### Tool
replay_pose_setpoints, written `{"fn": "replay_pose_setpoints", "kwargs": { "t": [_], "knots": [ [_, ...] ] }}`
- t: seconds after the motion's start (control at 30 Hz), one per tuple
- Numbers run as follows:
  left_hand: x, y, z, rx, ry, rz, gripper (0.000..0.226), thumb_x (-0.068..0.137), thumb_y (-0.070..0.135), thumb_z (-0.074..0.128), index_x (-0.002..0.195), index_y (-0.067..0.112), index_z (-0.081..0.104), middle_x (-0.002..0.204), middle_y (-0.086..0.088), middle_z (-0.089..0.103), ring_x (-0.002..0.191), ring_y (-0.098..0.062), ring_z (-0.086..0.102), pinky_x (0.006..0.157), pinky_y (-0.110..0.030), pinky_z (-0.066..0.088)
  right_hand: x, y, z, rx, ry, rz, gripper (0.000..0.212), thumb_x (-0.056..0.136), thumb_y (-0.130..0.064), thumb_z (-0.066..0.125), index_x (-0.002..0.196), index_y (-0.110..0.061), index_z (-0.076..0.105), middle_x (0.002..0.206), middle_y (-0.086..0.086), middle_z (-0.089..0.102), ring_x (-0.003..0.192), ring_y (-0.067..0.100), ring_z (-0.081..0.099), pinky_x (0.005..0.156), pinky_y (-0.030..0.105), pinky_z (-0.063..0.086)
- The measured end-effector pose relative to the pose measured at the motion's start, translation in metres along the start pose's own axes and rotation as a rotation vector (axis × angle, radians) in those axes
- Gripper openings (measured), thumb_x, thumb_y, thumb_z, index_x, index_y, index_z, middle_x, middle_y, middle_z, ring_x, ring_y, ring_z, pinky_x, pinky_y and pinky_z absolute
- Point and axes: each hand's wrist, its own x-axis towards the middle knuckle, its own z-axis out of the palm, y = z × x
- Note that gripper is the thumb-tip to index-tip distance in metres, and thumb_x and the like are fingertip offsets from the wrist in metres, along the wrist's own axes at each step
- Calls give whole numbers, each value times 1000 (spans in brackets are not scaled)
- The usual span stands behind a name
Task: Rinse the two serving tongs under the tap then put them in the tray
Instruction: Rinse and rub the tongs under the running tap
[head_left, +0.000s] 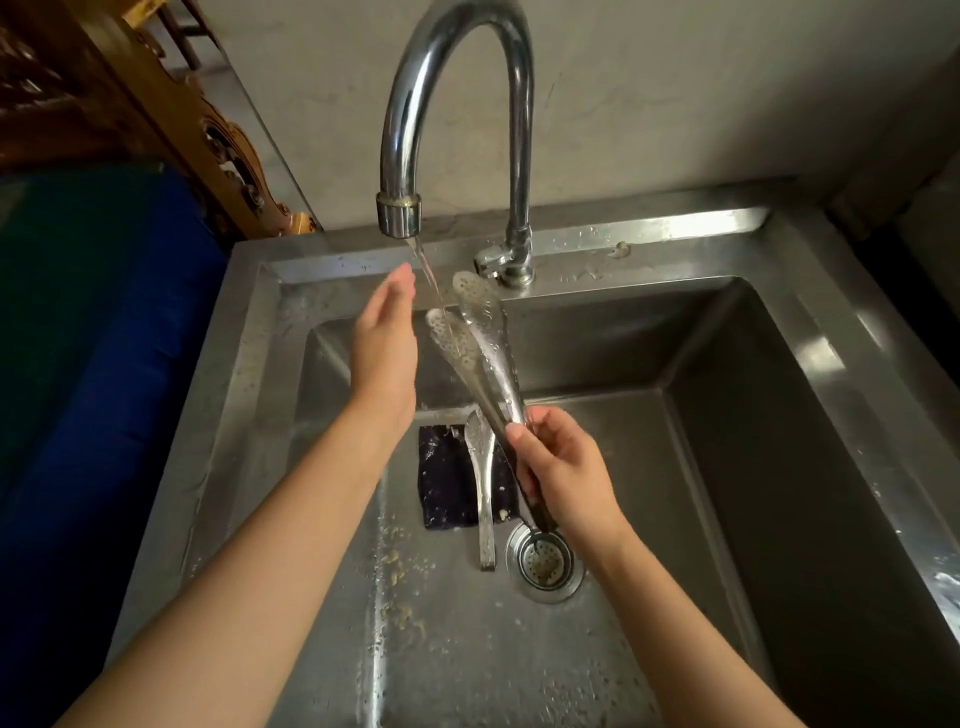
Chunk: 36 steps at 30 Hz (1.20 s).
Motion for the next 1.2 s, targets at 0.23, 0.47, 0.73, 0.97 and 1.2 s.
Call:
{"fn": "replay_pose_setpoints", "kwargs": {
  "t": [0.23, 0.47, 0.73, 0.97, 1.2],
  "knots": [
    [-15, -5, 16, -73, -120, -11, 43, 91, 1, 51, 133, 11, 47, 123, -3, 62, 111, -11, 59, 94, -26, 48, -5, 14, 9, -246, 132, -132, 9, 89, -20, 59, 84, -28, 60, 60, -16, 58, 52, 1, 47, 52, 17, 41],
    [-22, -1, 15, -114, -88, -200, 4, 84, 5, 64, 88, 3, 64, 71, -6, 75, 73, -22, 73, 61, -29, 58, -4, 12, 14, -473, 142, -215, 14, 89, -24, 58, 102, -21, 64, 68, -13, 56, 60, 10, 51, 64, 40, 50],
    [-33, 0, 33, -227, -37, -226, 10, 92, 9, 53, 92, 0, 59, 87, -14, 71, 72, -19, 73, 69, -28, 60, 10, 1, 24, -523, 205, -266, 15, 90, -26, 58, 102, -20, 63, 60, -17, 49, 58, 7, 45, 60, 28, 41],
    [-10, 21, 28, -371, -20, -235, 14, 89, 11, 57, 96, -1, 61, 89, -14, 72, 80, -23, 73, 67, -29, 59, 3, 2, 22, -553, 183, -259, 18, 91, -31, 56, 105, -23, 62, 68, -16, 55, 61, 4, 49, 62, 27, 44],
    [-34, 1, 34, -170, -128, -240, 12, 91, 8, 54, 95, -2, 59, 89, -17, 71, 80, -24, 73, 70, -31, 60, 11, -3, 21, -536, 224, -270, 16, 91, -29, 56, 103, -22, 63, 61, -15, 50, 56, 3, 45, 59, 25, 38]
  ]
}}
